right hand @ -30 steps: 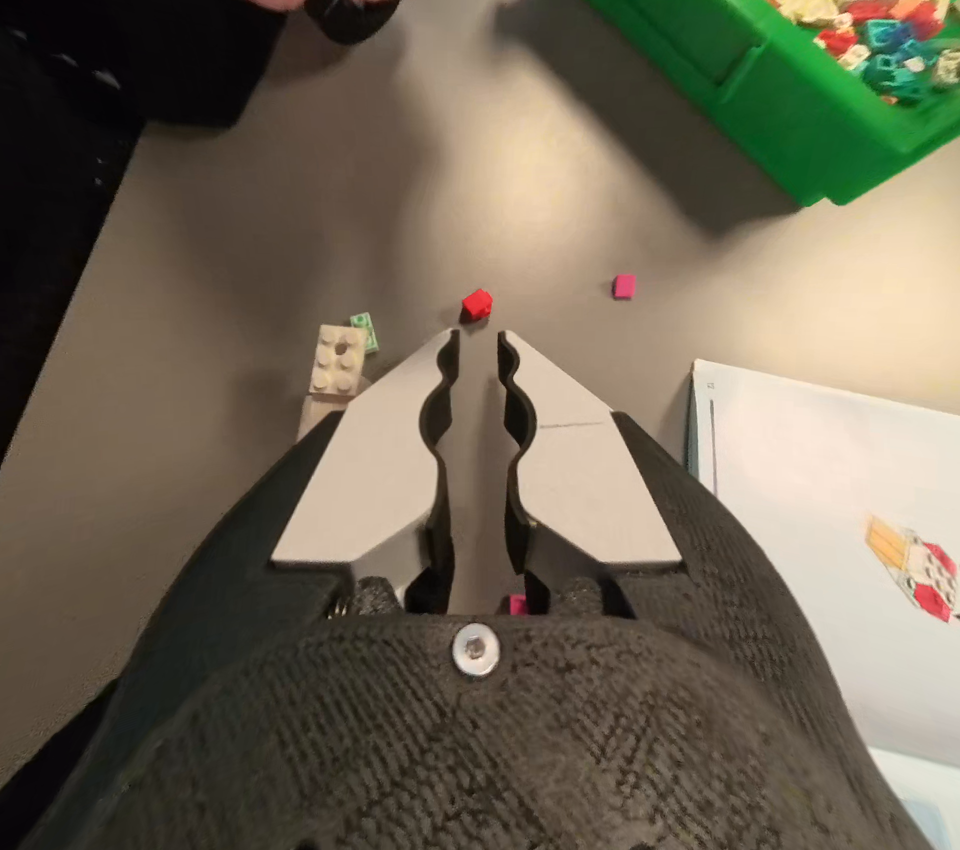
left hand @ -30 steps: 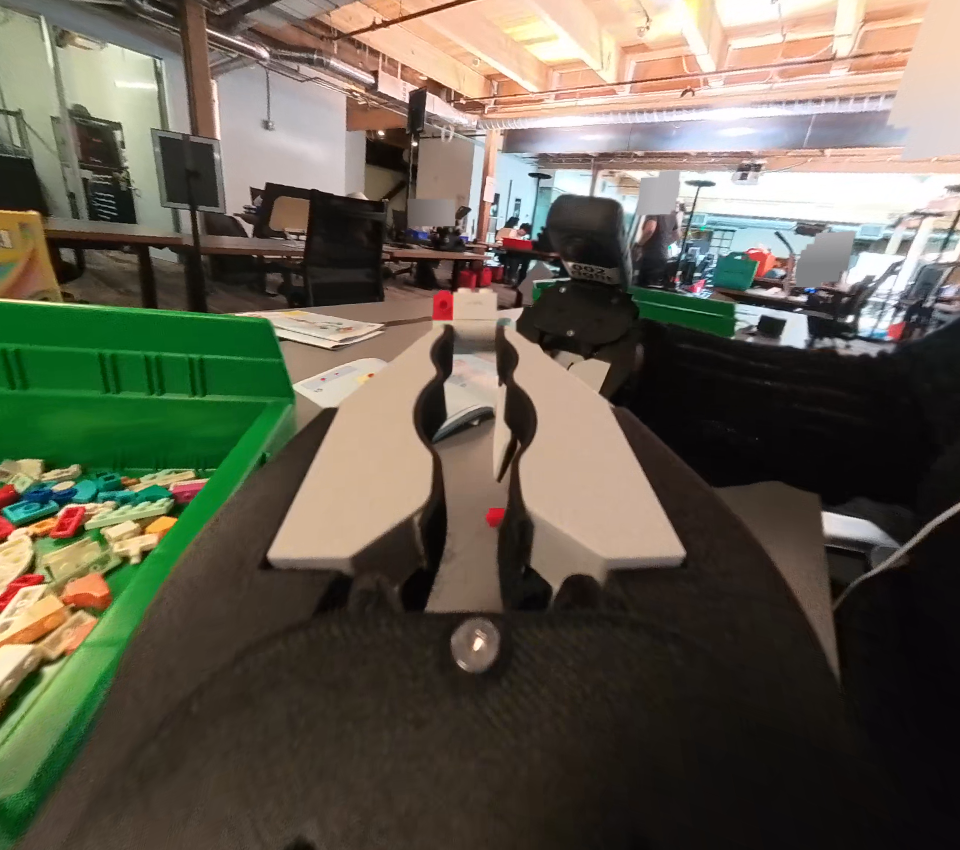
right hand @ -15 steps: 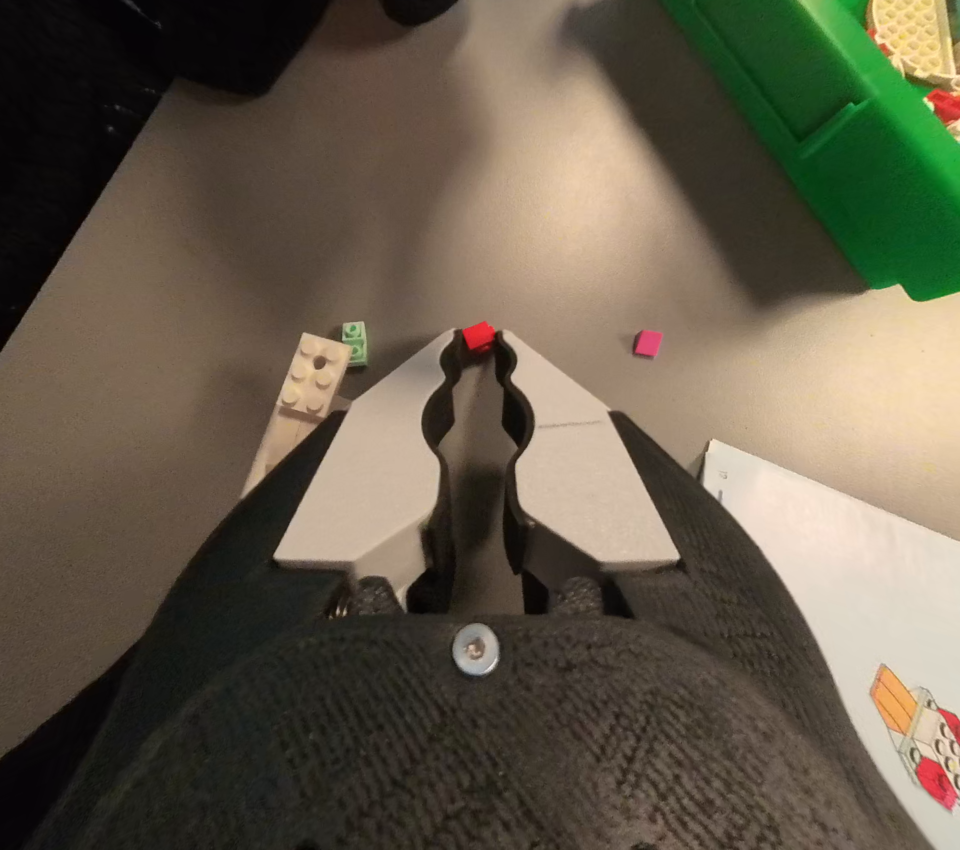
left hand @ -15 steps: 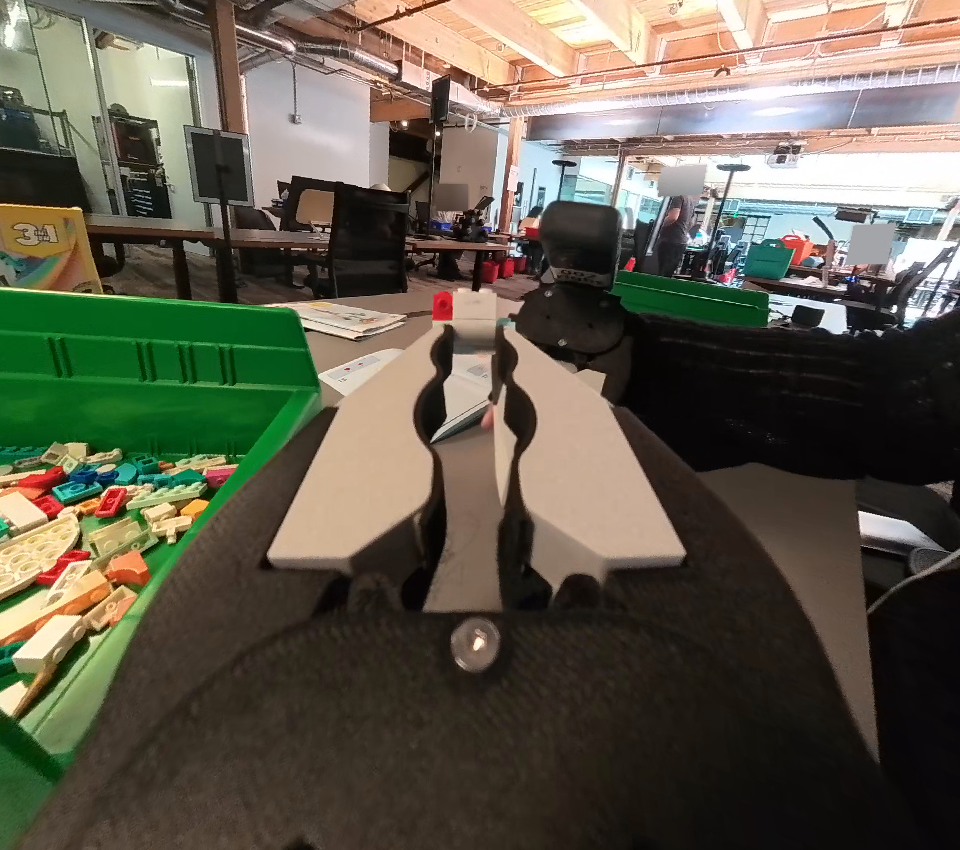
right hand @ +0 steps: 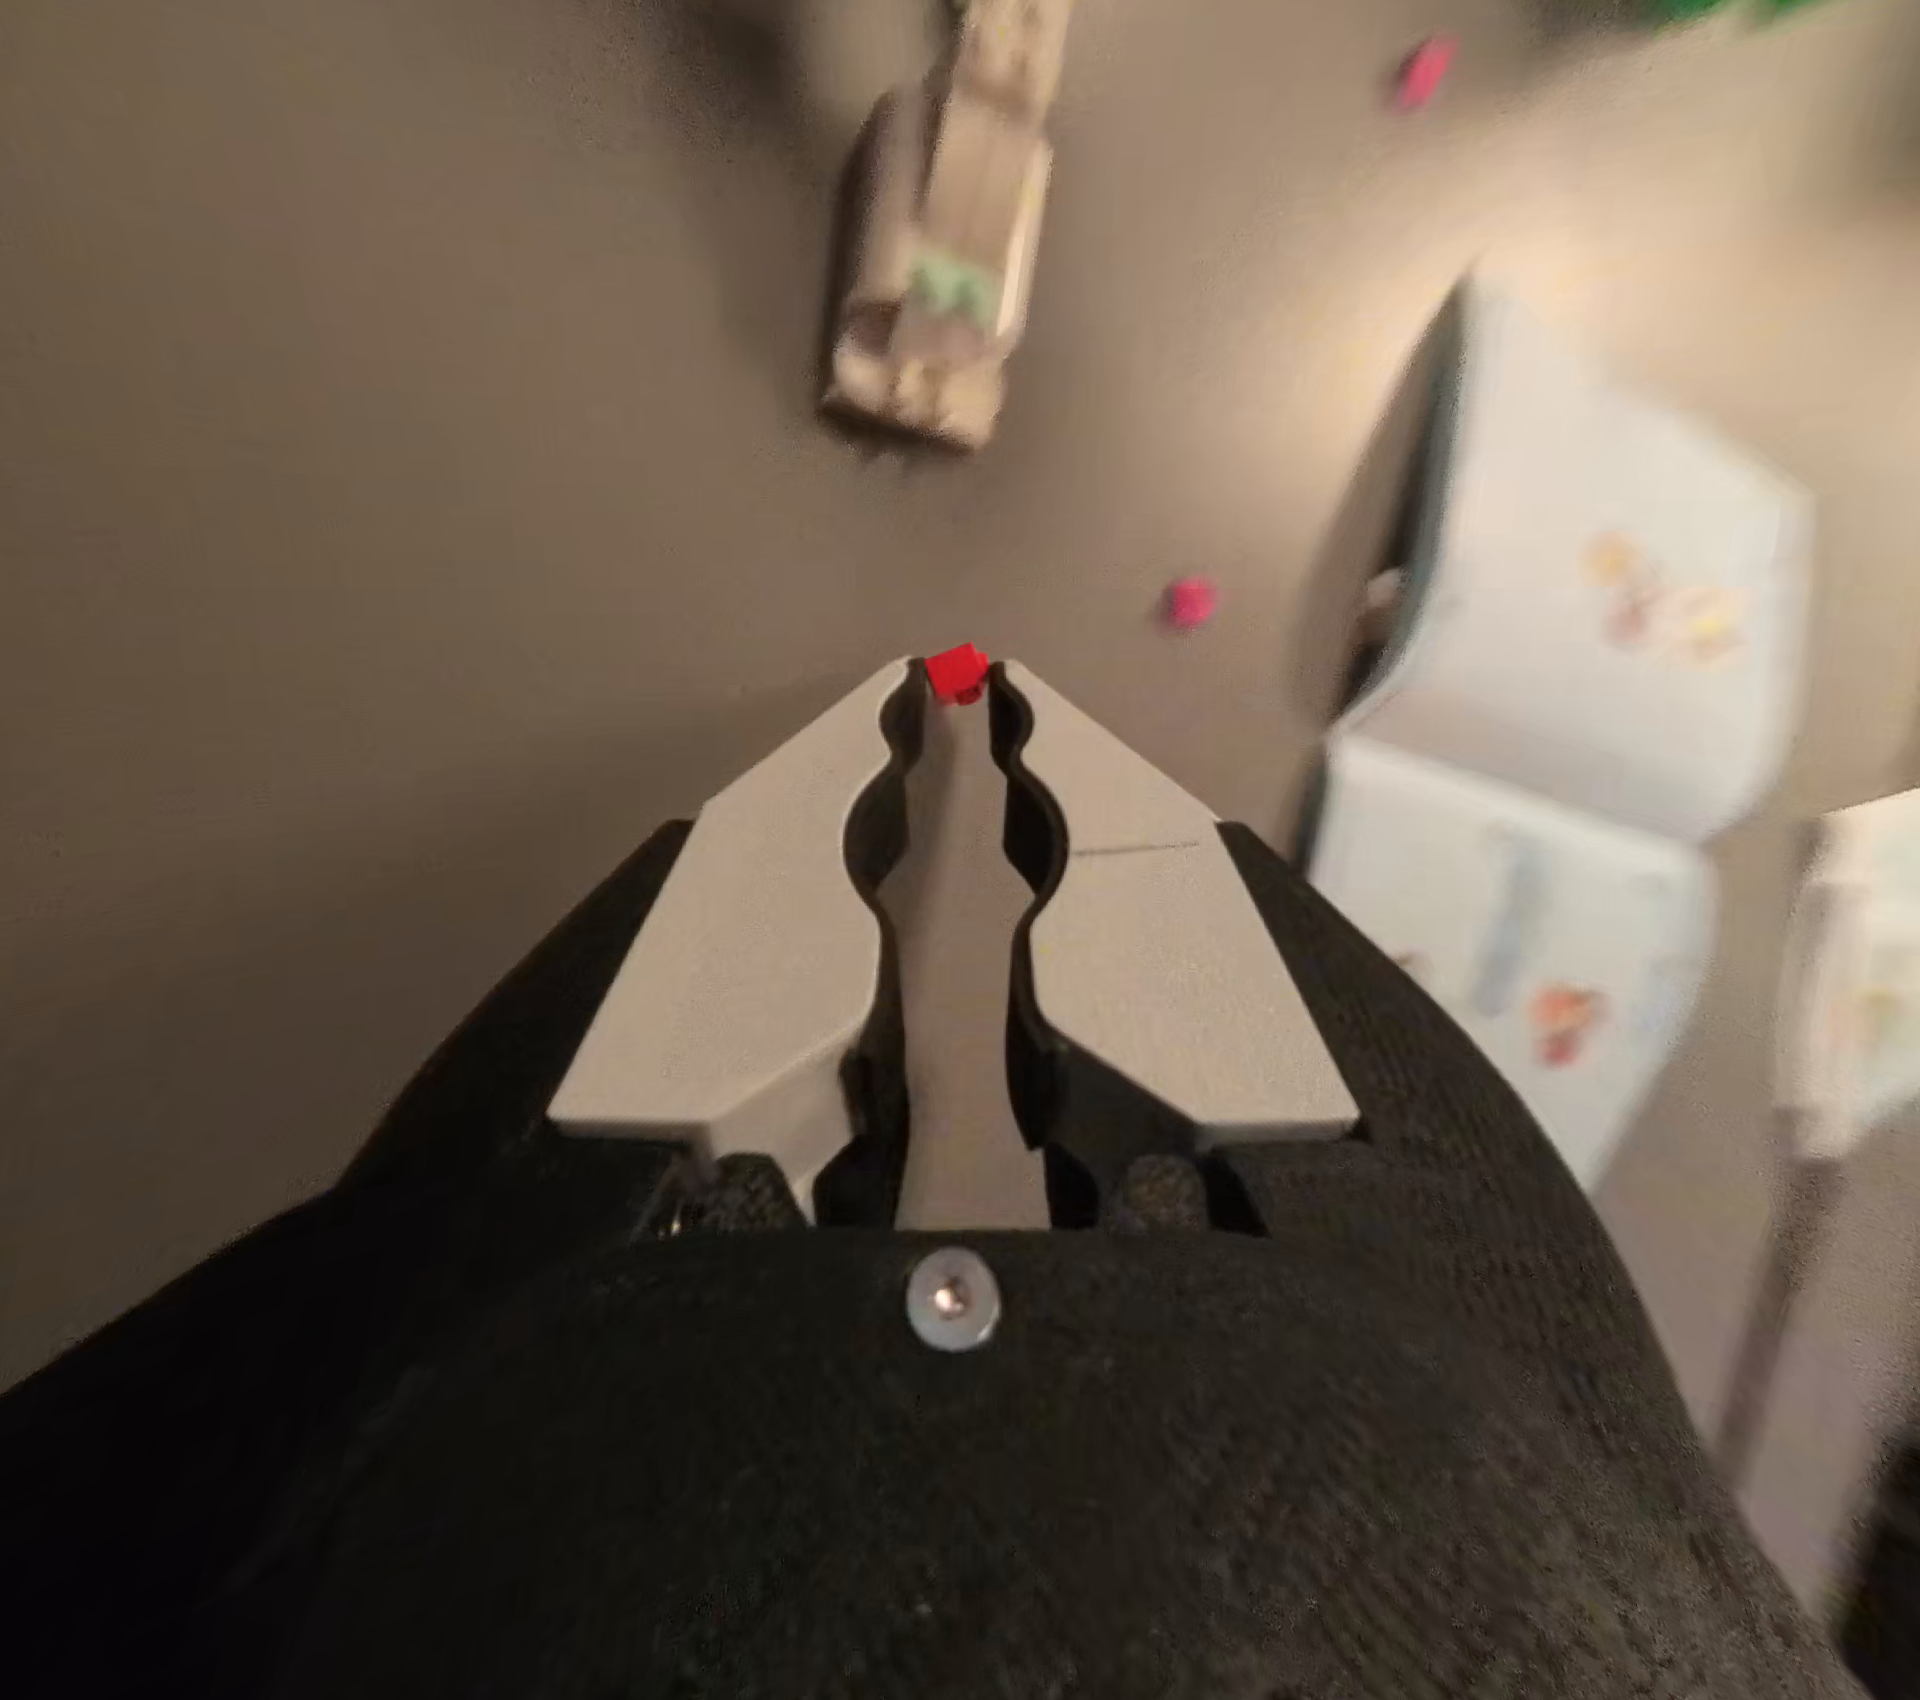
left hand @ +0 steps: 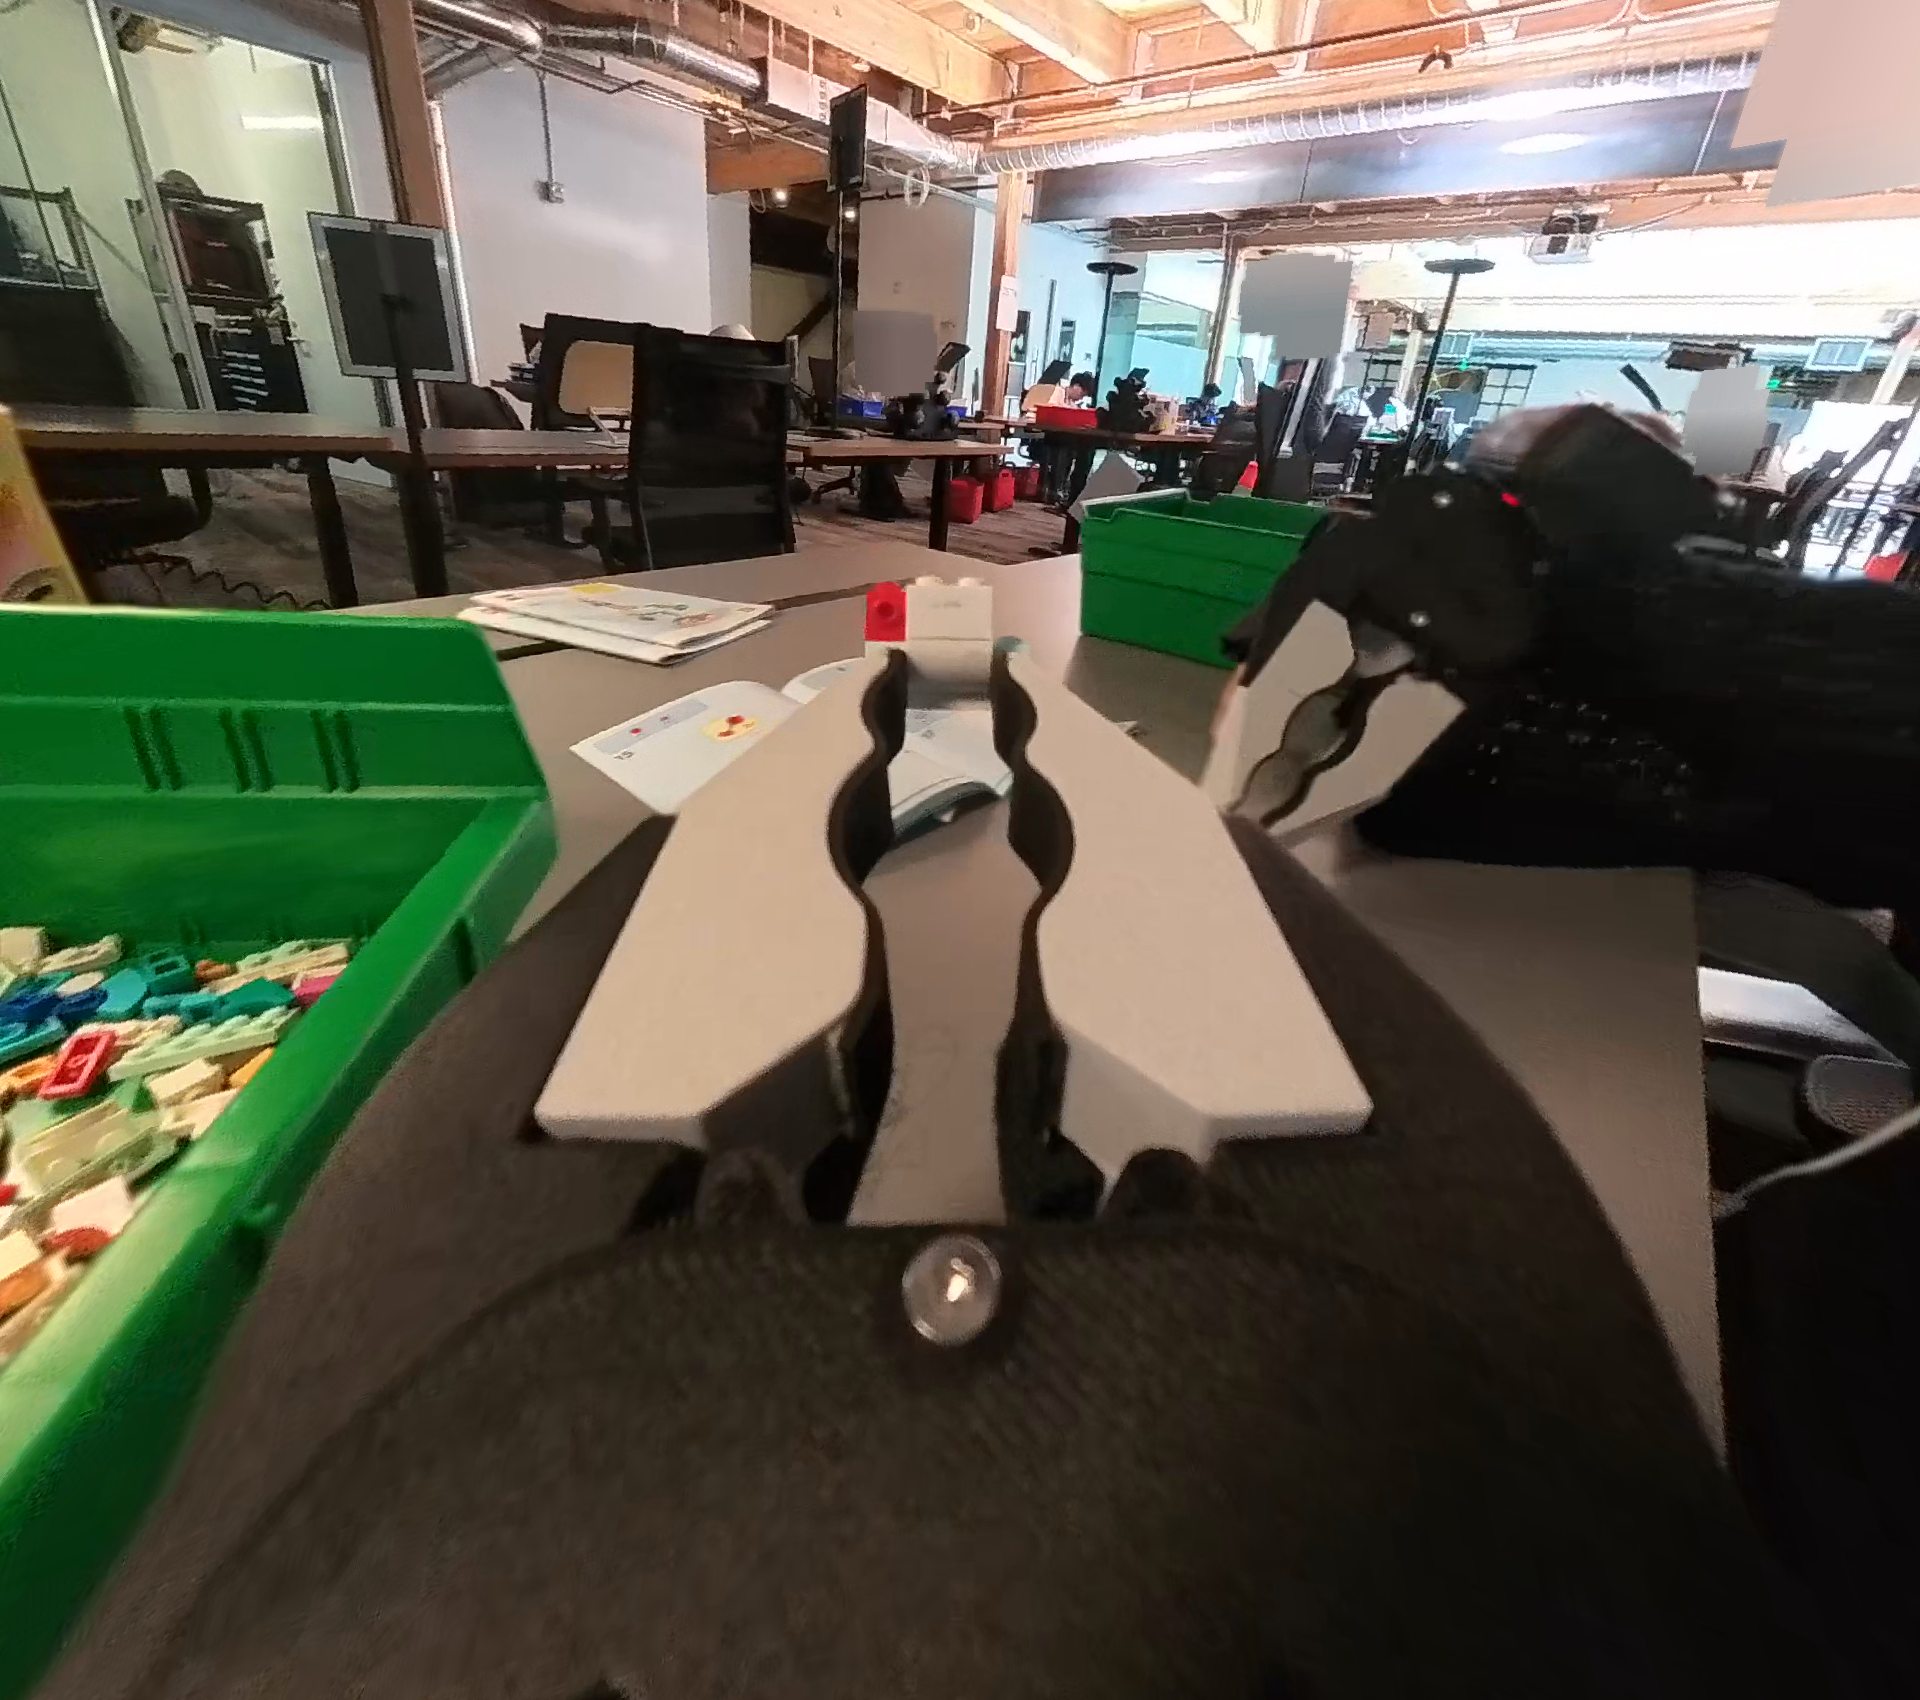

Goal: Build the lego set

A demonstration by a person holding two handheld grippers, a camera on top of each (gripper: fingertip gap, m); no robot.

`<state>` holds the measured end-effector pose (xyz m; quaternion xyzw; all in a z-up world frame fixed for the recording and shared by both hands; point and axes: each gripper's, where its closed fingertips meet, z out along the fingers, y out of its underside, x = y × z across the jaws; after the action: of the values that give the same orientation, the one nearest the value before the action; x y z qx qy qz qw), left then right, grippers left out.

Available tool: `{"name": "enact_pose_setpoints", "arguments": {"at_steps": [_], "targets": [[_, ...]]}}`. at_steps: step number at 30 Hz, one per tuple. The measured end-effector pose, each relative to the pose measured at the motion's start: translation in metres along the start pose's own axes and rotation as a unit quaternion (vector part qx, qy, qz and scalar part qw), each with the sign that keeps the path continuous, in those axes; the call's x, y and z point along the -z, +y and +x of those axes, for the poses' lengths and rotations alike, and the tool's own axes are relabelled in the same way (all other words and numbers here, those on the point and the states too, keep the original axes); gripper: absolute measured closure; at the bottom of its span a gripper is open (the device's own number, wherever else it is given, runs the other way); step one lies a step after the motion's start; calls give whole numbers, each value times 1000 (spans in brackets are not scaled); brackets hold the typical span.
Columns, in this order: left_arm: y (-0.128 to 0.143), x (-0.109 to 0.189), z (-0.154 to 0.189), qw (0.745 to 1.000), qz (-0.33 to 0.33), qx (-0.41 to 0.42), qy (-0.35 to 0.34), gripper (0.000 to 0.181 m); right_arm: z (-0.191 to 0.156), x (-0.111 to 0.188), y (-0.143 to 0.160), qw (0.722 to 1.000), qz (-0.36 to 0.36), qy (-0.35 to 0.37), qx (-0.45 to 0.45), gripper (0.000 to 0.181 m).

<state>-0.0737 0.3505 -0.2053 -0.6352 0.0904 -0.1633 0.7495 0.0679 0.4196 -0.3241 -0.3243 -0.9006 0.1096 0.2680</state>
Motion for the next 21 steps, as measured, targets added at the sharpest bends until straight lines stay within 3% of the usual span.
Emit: {"name": "enact_pose_setpoints", "arguments": {"at_steps": [1,4,9,14,21], "targets": [[1,-1,3,1000,-2,-4,4,166,-10,7,7,999,-7,-37,-38,171],[4,-4,11,1000,-11,-12,17,166,-24,24,22,987,-25,-101,-122,171],[5,-1,11,1000,-13,-16,15,166,-26,21,39,970,-58,-104,-210,171],[5,0,10,1000,-12,-12,15,166,-26,18,31,954,-10,-99,-281,154],[8,-1,15,999,-21,-16,27,166,-37,24,24,952,52,-102,-284,153]]}}
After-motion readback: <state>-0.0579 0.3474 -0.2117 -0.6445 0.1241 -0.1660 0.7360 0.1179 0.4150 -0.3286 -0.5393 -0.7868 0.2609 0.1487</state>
